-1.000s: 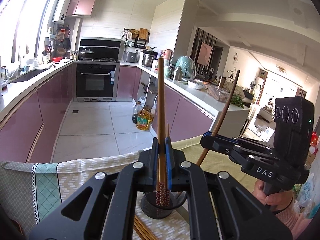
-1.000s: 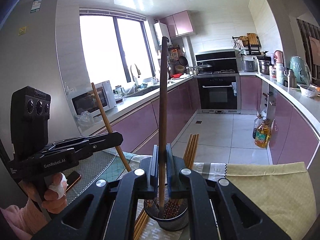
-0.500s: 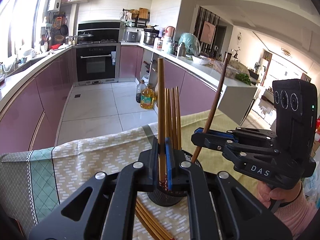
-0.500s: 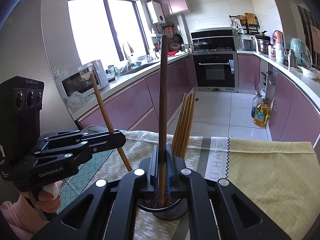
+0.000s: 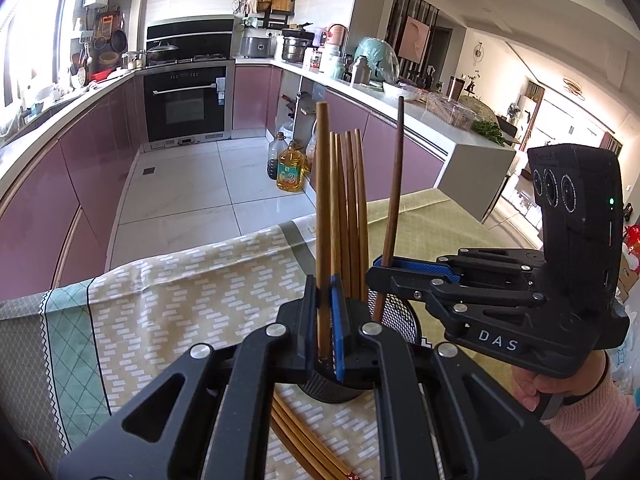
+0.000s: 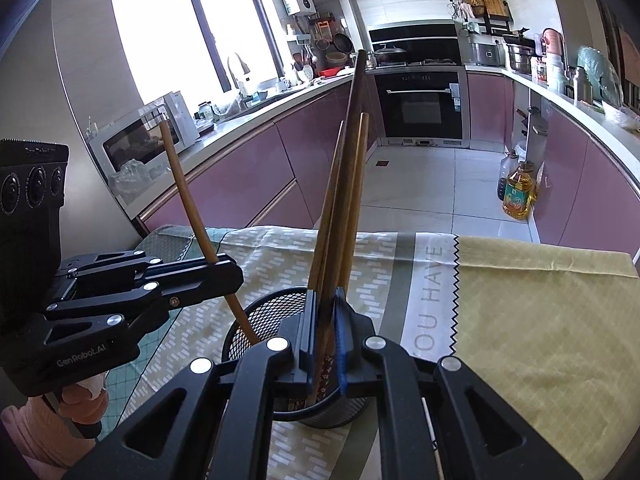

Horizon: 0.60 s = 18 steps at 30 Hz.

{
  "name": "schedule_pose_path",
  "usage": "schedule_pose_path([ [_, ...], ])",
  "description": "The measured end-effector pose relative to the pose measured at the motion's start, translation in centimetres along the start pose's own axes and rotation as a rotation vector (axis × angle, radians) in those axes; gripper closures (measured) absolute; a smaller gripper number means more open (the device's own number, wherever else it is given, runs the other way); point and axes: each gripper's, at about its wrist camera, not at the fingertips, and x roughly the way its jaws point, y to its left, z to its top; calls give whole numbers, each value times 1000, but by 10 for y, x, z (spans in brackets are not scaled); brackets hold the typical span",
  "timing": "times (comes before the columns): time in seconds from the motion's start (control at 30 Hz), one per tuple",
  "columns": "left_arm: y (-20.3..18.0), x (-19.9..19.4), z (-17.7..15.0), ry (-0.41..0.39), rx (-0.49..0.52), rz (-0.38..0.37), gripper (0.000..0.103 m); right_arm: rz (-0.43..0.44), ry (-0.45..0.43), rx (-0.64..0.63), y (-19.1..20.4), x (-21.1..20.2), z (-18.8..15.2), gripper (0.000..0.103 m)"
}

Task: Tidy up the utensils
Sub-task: 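Lower the chopstick into the mesh cup and open the right tool while the left tool releases its chopstick, then withdraw both open tools from the cup back to the loose chopsticks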

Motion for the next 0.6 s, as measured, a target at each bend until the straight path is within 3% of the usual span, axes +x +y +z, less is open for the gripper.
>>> schedule_pose_path([
  [0.3, 5, 7, -3, 2, -29, 2, 95, -1, 5, 13, -4, 5, 1, 92],
  [0.47, 8, 2, -9, -14, -39, 9, 95, 10, -1, 5, -1, 4, -1, 85],
  [0.6, 9, -11, -16, -53, -53, 29, 80, 3, -31, -10, 5, -7, -3, 79],
])
